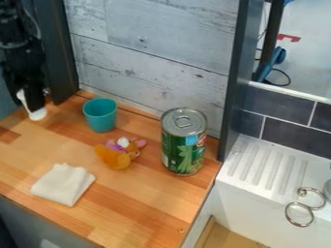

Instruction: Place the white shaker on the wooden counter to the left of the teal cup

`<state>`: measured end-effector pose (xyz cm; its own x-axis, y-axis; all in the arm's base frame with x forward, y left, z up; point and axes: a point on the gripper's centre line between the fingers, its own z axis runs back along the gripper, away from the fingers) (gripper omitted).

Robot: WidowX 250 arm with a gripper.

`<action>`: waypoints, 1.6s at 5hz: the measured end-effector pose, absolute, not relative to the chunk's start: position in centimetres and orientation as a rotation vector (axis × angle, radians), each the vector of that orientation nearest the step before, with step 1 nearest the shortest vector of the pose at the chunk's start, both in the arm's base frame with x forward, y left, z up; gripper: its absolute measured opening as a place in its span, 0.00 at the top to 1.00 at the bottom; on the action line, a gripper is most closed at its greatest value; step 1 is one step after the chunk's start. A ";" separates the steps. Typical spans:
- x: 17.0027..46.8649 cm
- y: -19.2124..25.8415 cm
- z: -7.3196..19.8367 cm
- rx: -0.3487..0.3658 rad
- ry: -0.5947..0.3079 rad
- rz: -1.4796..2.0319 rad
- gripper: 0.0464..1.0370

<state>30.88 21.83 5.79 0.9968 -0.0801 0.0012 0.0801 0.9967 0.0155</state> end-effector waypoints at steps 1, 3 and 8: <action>31.9 22.0 4.0 -0.028 0.013 -0.087 0.44; 32.7 20.8 3.3 0.003 0.086 -0.128 0.44; 24.8 15.3 13.1 0.116 0.057 0.018 0.04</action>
